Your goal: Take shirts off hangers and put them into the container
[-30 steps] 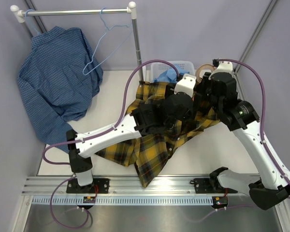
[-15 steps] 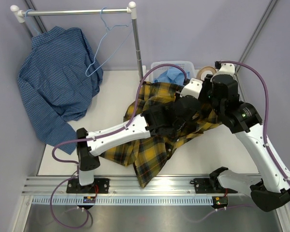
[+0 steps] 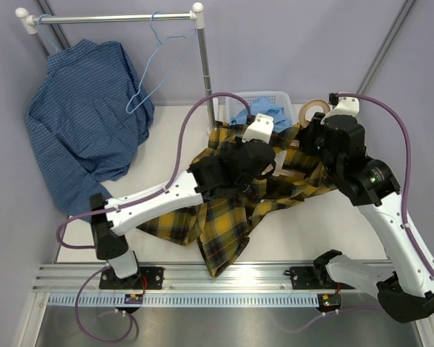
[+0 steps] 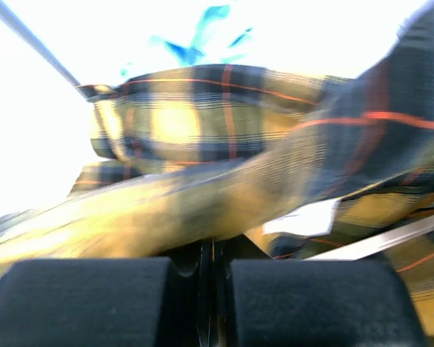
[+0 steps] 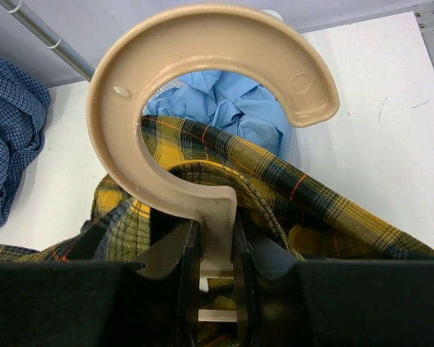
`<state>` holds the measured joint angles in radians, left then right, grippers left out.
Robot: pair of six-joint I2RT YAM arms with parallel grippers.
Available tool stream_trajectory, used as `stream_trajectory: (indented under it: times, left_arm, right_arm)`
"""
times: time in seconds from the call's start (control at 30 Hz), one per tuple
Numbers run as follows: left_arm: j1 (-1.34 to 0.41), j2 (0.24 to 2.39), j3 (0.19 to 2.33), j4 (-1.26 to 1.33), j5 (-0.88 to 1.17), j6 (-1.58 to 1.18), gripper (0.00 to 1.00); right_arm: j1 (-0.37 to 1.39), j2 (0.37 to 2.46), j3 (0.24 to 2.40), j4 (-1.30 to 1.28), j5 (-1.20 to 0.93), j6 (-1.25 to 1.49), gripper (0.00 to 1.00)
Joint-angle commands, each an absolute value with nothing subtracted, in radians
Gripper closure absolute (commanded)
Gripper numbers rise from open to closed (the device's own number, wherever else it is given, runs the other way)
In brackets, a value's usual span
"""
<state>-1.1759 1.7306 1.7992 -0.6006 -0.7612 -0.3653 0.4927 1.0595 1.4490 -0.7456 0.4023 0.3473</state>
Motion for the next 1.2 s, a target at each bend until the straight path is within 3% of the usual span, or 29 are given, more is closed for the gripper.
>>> stream_trajectory:
  times: [0.0,0.2,0.43,0.47,0.5,0.6,0.63,0.73,0.93,0.97,1.17]
  left_arm:
    - [-1.144,1.582,1.747,-0.561,-0.896,-0.357,1.00]
    - [-1.086,1.434,1.615,-0.563,-0.985,-0.333,1.00]
    - [-1.017,1.321,1.565,-0.561,-0.886,-0.298,1.00]
    - [-1.022,1.309,1.571,-0.558,-0.830,-0.301,0.96]
    - [-1.026,1.302,1.583,-0.558,-0.781,-0.307,0.80]
    - [-1.095,1.295,1.598,-0.561,-0.675,-0.337,0.52]
    - [-1.124,1.295,1.601,-0.560,-0.667,-0.351,0.38]
    - [-1.219,1.331,1.655,-0.560,-0.660,-0.374,0.24]
    - [-1.304,1.572,1.841,-0.534,-0.810,-0.269,0.10]
    - [-1.305,1.600,1.868,-0.499,-0.833,-0.223,0.02]
    - [-1.308,1.674,1.777,-0.285,-0.868,-0.010,0.01]
  right_arm:
    - [0.503,1.025,1.463,-0.721,0.465,0.319,1.00]
    - [0.502,1.029,1.454,-0.715,0.499,0.304,1.00]
    - [0.503,1.049,1.459,-0.718,0.476,0.310,1.00]
    - [0.503,1.049,1.459,-0.713,0.471,0.313,1.00]
    - [0.503,1.051,1.459,-0.710,0.466,0.316,1.00]
    - [0.503,1.064,1.471,-0.718,0.474,0.316,1.00]
    - [0.503,1.071,1.474,-0.725,0.485,0.313,1.00]
    - [0.502,1.089,1.482,-0.729,0.495,0.314,1.00]
    - [0.502,1.129,1.514,-0.750,0.486,0.364,1.00]
    - [0.505,1.134,1.519,-0.764,0.480,0.371,1.00]
    - [0.505,1.141,1.543,-0.782,0.445,0.393,1.00]
